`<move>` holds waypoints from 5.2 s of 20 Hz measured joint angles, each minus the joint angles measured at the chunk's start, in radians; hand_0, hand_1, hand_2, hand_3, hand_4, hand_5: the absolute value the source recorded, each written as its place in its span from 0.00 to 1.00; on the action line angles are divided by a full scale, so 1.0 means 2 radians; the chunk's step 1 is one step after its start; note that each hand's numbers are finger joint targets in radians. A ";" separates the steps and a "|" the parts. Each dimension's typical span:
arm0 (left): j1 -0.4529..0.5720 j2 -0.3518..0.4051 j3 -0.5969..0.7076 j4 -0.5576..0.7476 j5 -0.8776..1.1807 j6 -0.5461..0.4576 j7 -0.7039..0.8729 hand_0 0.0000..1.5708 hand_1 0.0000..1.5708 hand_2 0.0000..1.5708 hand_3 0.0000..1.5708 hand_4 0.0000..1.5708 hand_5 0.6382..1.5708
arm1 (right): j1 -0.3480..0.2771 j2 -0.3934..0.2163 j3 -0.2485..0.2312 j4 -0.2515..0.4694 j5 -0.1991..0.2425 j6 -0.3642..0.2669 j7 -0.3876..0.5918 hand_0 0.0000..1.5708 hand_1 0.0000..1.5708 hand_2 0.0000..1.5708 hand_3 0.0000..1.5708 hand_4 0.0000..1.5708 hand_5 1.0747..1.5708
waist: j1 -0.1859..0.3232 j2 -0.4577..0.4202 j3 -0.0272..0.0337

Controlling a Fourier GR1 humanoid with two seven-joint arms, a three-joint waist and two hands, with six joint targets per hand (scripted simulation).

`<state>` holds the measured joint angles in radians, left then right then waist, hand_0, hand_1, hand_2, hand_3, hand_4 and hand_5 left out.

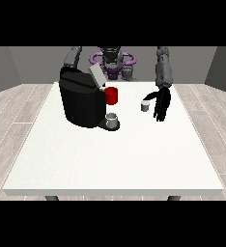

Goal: Insert the coffee pod into the coffee machine and close the lid

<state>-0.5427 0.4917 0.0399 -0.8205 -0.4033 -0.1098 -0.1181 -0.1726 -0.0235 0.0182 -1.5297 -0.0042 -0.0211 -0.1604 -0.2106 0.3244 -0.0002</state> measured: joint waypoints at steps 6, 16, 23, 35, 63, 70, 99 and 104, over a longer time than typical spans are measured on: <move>-0.025 0.008 -0.004 0.034 -0.024 -0.005 -0.018 0.00 0.00 0.24 0.00 0.00 1.00 | -0.016 -0.003 -0.011 0.013 0.002 -0.007 -0.003 0.00 0.00 0.00 0.00 0.20 1.00 | 0.003 0.008 0.0038; -0.049 0.013 0.003 0.057 -0.042 0.000 -0.038 0.72 0.72 0.75 0.64 0.00 1.00 | -0.035 -0.005 -0.027 0.039 -0.003 -0.012 -0.014 0.00 0.00 0.00 0.00 0.26 1.00 | 0.008 0.018 0.0073; -0.054 0.003 -0.013 0.060 -0.080 0.030 -0.026 0.77 0.77 0.78 0.69 0.00 1.00 | -0.045 -0.008 -0.038 0.071 -0.010 -0.007 -0.015 0.00 0.00 0.00 0.00 0.26 1.00 | 0.009 0.002 0.0065; -0.048 -0.035 -0.032 0.072 -0.115 0.052 -0.034 0.73 0.73 0.80 0.75 0.21 1.00 | -0.038 -0.007 -0.040 0.099 -0.009 -0.011 -0.018 0.00 0.00 0.00 0.00 0.23 1.00 | 0.011 -0.025 0.0052; -0.100 -0.105 -0.011 0.051 -0.099 -0.017 -0.038 0.80 0.80 0.83 0.80 0.37 1.00 | -0.015 -0.022 -0.064 0.207 -0.024 0.000 -0.055 0.00 0.00 0.00 0.00 0.16 1.00 | 0.047 -0.123 0.0002; -0.107 -0.124 -0.017 0.015 -0.093 -0.061 -0.001 0.93 0.93 0.93 0.89 0.40 1.00 | -0.010 -0.026 -0.068 0.221 -0.024 -0.004 -0.054 0.00 0.00 0.00 0.00 0.19 1.00 | 0.058 -0.152 0.0001; -0.277 -0.073 0.087 0.040 -0.041 -0.055 0.071 0.92 0.92 0.94 0.88 0.38 1.00 | -0.075 -0.058 -0.061 0.210 -0.044 0.080 -0.102 0.00 0.00 0.00 0.00 0.19 1.00 | -0.011 -0.025 0.0002; -0.292 -0.062 0.091 0.050 -0.038 -0.057 0.071 0.91 0.91 0.93 0.85 0.40 1.00 | -0.096 -0.060 -0.063 0.214 -0.044 0.079 -0.097 0.00 0.00 0.00 0.00 0.11 1.00 | -0.017 -0.010 0.0005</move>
<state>-1.1277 0.3680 0.2222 -0.7200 -0.4799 -0.2238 0.0243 -0.3640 -0.1438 -0.1082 -1.1017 -0.0921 0.1374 -0.3547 -0.2448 0.3040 0.0007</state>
